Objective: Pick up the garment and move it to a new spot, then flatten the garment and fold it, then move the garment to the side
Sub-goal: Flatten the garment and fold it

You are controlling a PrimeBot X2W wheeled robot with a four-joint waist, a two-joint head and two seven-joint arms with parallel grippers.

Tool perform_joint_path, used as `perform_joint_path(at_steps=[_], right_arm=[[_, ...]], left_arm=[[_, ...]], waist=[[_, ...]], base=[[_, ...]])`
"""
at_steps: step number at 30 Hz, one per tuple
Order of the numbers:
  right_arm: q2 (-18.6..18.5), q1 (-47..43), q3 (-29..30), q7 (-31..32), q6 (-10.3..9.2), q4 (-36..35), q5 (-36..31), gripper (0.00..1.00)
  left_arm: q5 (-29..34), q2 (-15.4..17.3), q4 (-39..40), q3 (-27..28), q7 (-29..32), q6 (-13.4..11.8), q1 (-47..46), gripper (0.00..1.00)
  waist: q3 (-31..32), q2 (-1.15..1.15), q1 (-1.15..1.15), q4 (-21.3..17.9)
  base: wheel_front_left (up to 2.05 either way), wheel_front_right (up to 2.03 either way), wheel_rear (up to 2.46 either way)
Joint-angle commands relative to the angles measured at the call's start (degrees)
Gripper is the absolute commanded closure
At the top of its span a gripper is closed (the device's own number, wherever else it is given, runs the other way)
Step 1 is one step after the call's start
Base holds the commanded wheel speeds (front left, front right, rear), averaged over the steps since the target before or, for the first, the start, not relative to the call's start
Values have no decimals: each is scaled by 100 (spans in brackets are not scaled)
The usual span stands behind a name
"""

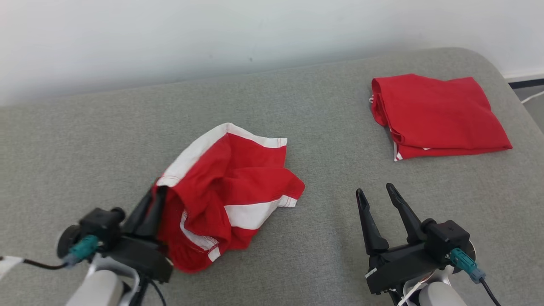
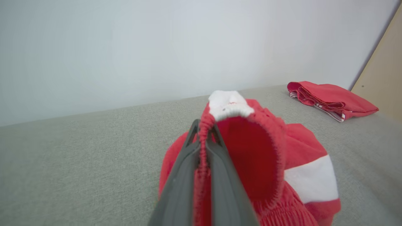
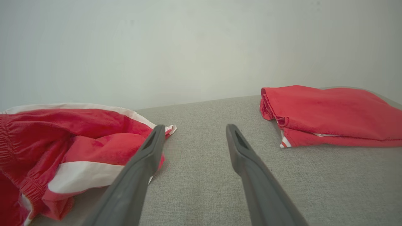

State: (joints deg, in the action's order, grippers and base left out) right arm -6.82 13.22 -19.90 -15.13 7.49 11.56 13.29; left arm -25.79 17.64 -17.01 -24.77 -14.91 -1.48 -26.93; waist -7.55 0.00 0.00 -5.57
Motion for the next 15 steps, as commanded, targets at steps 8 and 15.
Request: perform_joint_path(at_steps=[8,15], right_arm=[[-67,75,-107,-11,1,36,93,0],[-65,111,-82,-11,1,67,86,0]], left_arm=[[-349,524,-651,426,5,380,-258,100],[-458,807,-1403,592,-7,575,-575,100]], waist=[[-8,0,0,-25],[-130,0,0,-227]], base=[[0,0,0],[0,0,0]])
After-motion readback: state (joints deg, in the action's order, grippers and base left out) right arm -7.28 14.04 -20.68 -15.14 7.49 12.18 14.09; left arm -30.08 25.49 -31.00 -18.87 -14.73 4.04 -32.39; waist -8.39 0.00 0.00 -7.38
